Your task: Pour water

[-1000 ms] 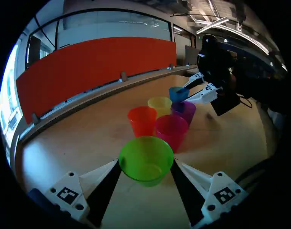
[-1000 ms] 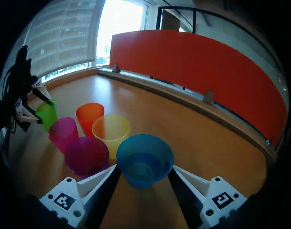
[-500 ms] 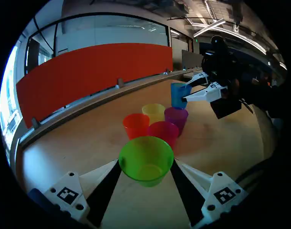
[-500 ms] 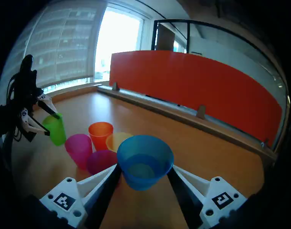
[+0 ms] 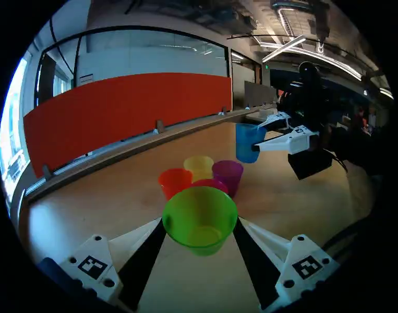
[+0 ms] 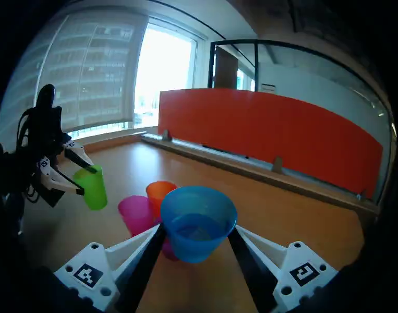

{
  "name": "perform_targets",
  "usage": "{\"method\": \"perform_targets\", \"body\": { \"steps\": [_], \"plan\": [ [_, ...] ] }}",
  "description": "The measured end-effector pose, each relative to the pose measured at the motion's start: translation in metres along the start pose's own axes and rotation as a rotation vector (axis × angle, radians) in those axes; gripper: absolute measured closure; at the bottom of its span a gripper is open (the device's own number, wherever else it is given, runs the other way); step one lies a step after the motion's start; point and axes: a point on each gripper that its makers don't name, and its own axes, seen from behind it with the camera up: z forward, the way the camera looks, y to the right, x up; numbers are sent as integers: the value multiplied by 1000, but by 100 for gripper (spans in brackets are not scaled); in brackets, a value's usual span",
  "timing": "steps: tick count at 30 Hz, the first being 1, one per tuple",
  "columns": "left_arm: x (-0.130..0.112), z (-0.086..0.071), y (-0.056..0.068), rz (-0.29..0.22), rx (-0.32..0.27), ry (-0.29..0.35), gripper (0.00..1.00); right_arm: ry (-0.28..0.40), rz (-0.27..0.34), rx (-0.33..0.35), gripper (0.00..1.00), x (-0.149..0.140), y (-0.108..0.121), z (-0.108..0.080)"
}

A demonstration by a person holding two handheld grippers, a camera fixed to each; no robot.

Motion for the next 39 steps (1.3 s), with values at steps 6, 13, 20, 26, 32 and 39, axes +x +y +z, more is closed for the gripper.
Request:
{"method": "perform_targets", "body": {
  "steps": [6, 13, 20, 26, 32, 39],
  "plan": [
    [9, -10, 8, -1, 9, 53, 13, 22, 6, 5, 12, 2, -14, -12],
    [19, -23, 19, -4, 14, 102, 12, 28, 12, 9, 13, -3, -25, -25],
    [29, -35, 30, -4, 18, 147, 12, 30, 6, 14, 12, -6, -38, -35],
    [24, -38, 43, 16, 10, 140, 13, 37, -7, 29, 12, -5, -51, -41],
    [22, -39, 53, 29, 3, 141, 13, 43, -35, 45, 12, -2, -64, -45],
    [22, -42, 61, 15, -13, 154, 13, 55, -78, 63, 12, 6, -76, -49]
  ]
}}
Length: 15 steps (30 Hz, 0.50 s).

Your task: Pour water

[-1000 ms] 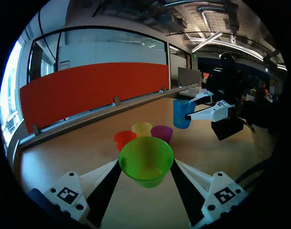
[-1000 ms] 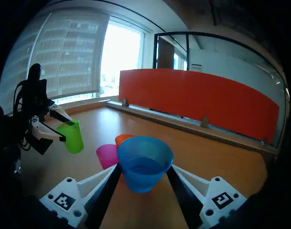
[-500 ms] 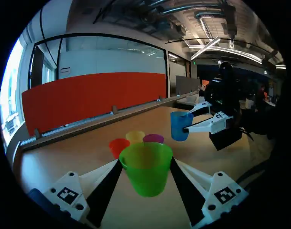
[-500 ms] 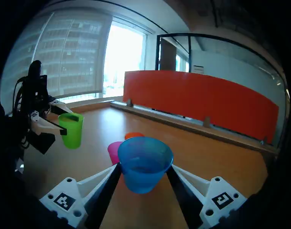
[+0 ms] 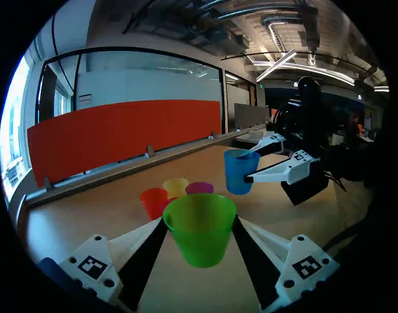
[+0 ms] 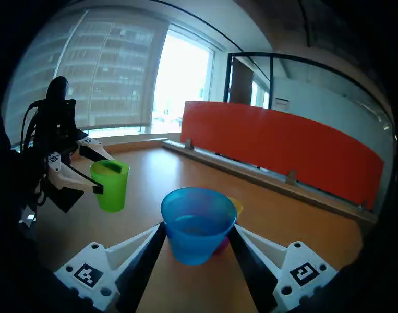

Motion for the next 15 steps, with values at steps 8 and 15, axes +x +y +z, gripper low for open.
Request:
{"method": "perform_targets", "body": {
  "steps": [8, 15],
  "plan": [
    [0, -1, 7, -14, -8, 15, 13, 14, -47, 27, 13, 12, -11, 3],
    [0, 1, 14, -24, -22, 25, 13, 22, -117, 59, 13, 23, -22, 7]
  ]
}}
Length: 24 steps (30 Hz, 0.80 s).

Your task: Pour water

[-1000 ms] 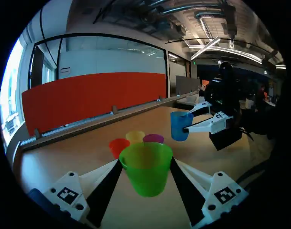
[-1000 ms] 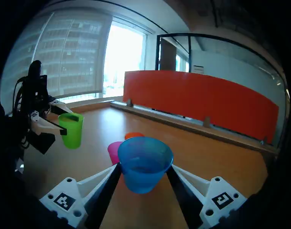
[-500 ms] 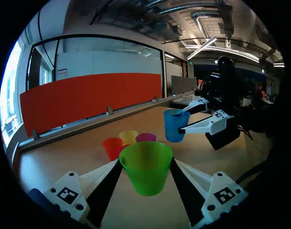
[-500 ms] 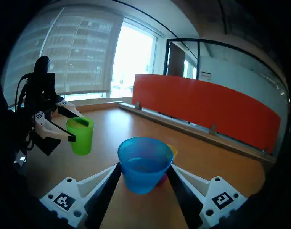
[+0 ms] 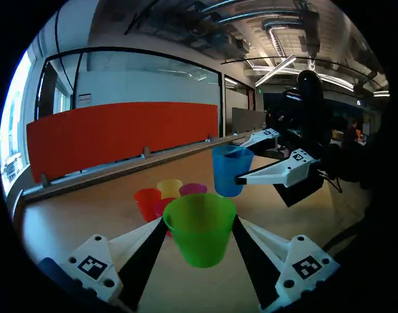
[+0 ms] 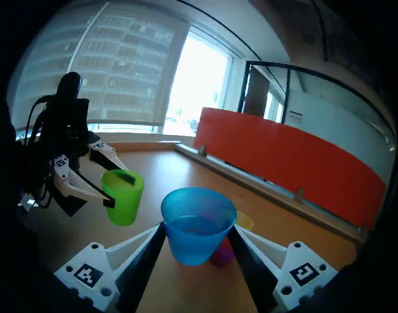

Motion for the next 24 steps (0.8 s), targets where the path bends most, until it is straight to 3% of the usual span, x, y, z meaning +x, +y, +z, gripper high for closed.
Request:
{"method": "perform_targets", "body": {
  "steps": [24],
  "plan": [
    [-6, 5, 18, 32, -39, -11, 13, 7, -324, 68, 13, 32, -27, 21]
  ]
}}
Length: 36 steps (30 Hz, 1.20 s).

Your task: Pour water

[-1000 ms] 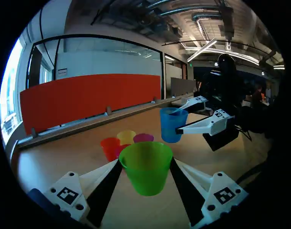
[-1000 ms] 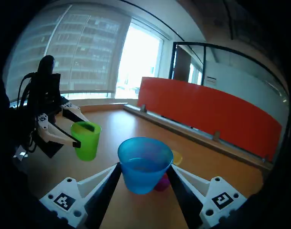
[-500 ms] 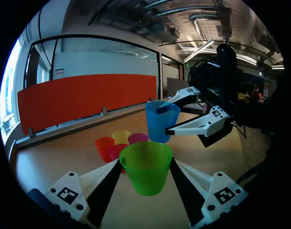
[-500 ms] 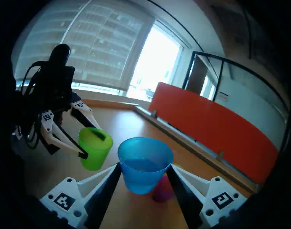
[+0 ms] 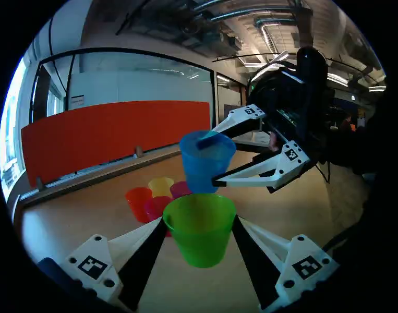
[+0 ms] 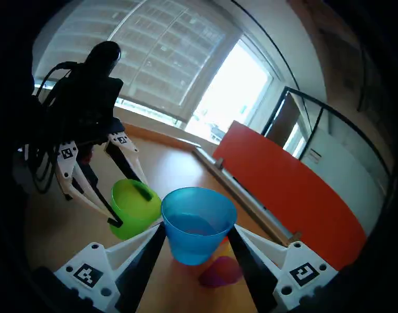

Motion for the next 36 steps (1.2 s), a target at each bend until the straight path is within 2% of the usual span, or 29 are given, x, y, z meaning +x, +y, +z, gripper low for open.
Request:
{"method": "perform_targets", "body": {
  "steps": [6, 13, 21, 36],
  "plan": [
    [1, 1, 4, 8, -8, 0, 13, 3, -49, 10, 13, 6, -2, 1],
    [0, 4, 5, 11, -10, -2, 13, 3, -149, -1, 12, 12, -1, 2],
    [1, 4, 7, 12, -15, 2, 13, 3, -222, -3, 13, 15, -1, 2],
    [1, 4, 7, 10, -20, 7, 13, 6, -401, -24, 13, 26, 2, 2]
  ]
}}
